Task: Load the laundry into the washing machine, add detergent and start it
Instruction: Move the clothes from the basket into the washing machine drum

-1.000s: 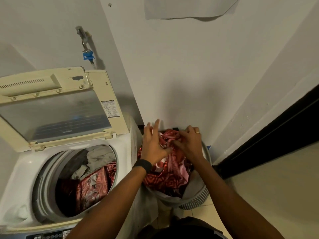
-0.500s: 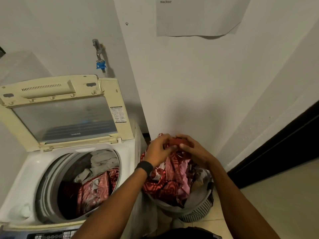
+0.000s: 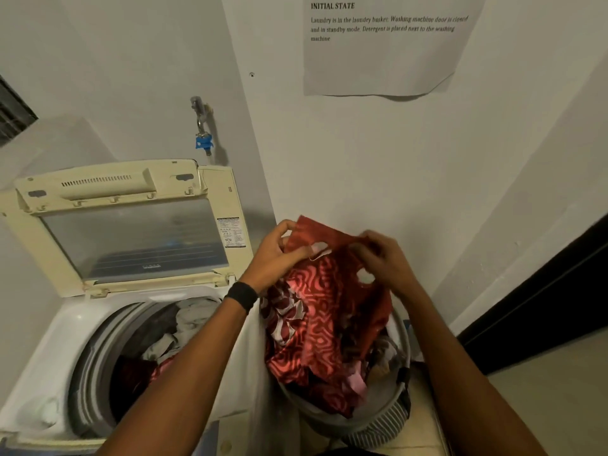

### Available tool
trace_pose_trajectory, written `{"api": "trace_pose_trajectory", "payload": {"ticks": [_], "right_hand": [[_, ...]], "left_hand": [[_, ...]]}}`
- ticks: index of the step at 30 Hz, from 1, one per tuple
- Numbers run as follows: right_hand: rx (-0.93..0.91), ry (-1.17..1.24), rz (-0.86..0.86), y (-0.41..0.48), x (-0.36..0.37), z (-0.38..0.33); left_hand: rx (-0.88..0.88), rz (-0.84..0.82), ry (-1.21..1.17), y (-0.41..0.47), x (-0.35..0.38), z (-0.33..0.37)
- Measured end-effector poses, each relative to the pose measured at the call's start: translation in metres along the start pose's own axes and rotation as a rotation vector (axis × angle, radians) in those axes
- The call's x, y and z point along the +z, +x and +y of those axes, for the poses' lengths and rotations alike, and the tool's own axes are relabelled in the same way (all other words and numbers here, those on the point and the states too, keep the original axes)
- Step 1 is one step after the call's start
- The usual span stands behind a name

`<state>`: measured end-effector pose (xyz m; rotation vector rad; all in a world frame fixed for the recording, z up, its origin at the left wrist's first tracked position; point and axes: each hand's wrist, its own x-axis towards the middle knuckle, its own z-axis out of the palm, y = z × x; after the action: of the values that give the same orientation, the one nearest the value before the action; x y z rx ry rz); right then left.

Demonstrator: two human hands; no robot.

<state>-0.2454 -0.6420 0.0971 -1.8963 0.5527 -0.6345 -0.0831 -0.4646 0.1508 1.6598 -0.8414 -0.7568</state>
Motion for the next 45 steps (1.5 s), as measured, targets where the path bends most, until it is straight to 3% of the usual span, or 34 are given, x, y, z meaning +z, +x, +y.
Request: {"api": "trace_pose_trajectory", "payload": {"ticks": [3,5,8,10,13,15,19,23,26,28,34,42,45], "right_hand": [[-0.199,-0.134,0.005,0.028,-0.022,-0.067],[-0.200,-0.205,-0.043,0.036,-0.026,-0.089],[0.033,-0.187,-0.267,0.034,-0.021,-0.067],[0.184,-0.165,-0.469,0.024,-0.013,-0.036],[0.203,-0.154,-0.609,0.010,-0.004,-0.010],[0.180,-0.053,-0.538,0.006,-0.001,-0.008],[0.140,0.033,-0.345,0.004,0.013,-0.015],[0.156,0.095,-0.131,0.005,0.028,-0.024],[0.114,0.124,-0.085,0.004,0.035,-0.034],[0.062,0.138,-0.113,0.003,0.042,-0.042],[-0.034,0.097,-0.254,0.000,0.056,-0.046],[0.038,0.153,-0.509,-0.022,0.049,-0.030],[-0.005,0.118,-0.483,-0.032,0.056,-0.023]], "left_hand": [[0.037,0.006,0.102,0.008,-0.007,0.025],[0.072,0.143,-0.041,0.014,-0.011,0.037],[0.060,0.294,-0.260,0.019,-0.020,0.045],[-0.013,0.294,-0.255,0.019,-0.025,0.040],[-0.167,0.370,-0.235,0.017,-0.031,0.023],[-0.240,0.442,-0.309,0.017,-0.037,0.016],[-0.216,0.407,-0.312,0.016,-0.040,0.017],[-0.127,0.394,-0.122,0.008,-0.032,0.006],[0.060,0.280,0.183,0.000,-0.013,-0.014],[0.076,0.202,0.237,-0.002,0.001,-0.023],[-0.268,0.085,-0.214,-0.007,0.015,-0.015],[-0.233,0.112,-0.229,0.001,0.008,-0.012],[-0.225,0.123,-0.192,0.002,0.013,-0.013]]}}
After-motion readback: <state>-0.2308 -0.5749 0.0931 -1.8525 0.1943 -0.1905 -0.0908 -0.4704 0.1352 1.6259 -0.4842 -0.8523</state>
